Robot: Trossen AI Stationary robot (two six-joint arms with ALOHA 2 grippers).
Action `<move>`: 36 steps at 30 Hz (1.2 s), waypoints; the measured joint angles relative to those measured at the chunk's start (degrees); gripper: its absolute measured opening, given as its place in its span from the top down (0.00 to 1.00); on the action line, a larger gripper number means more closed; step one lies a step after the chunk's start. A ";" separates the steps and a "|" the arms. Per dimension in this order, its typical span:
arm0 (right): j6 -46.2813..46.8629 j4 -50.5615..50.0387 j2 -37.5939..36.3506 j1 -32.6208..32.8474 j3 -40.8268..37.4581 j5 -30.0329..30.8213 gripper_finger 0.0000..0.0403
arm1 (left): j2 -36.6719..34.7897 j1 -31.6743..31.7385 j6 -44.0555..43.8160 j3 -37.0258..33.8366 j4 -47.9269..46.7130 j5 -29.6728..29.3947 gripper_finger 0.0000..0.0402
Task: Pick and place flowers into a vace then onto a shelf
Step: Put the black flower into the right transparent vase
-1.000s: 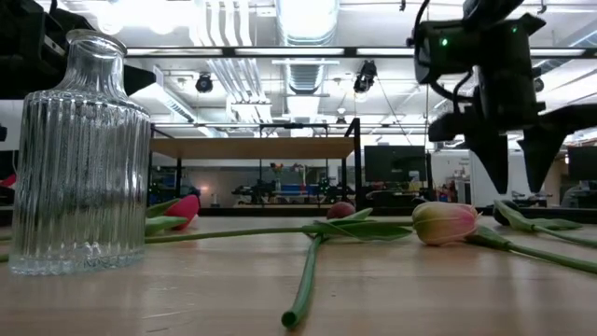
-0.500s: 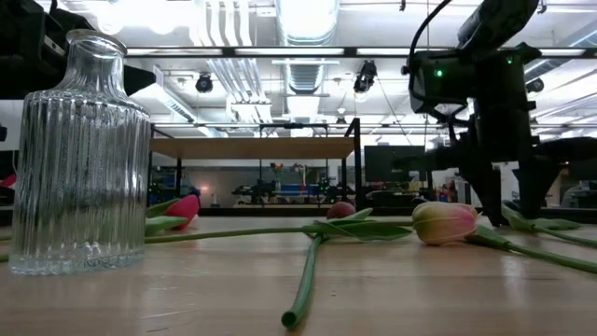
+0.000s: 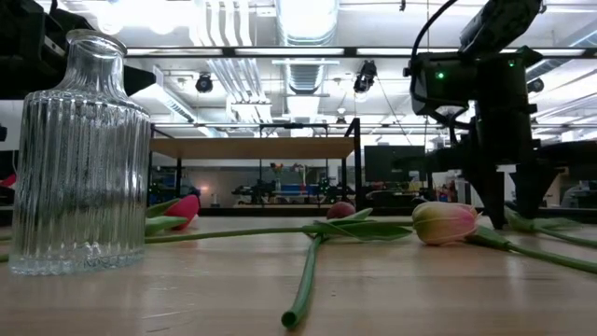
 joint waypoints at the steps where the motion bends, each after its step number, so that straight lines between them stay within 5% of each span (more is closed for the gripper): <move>1: -0.28 0.04 0.00 0.00 0.00 0.00 0.70 | 0.01 0.01 0.00 0.00 0.00 0.00 1.00; 14: -3.70 -0.48 -0.30 0.04 -0.07 0.31 0.97 | 0.01 0.00 0.00 0.00 0.00 0.00 1.00; 23: -4.05 -3.20 -6.97 0.09 1.40 2.96 0.97 | 0.02 0.00 0.00 -0.01 -0.01 0.00 1.00; 36: -6.80 -2.50 -27.22 0.07 5.09 16.99 0.97 | 0.00 -0.01 0.00 -0.01 0.00 0.24 1.00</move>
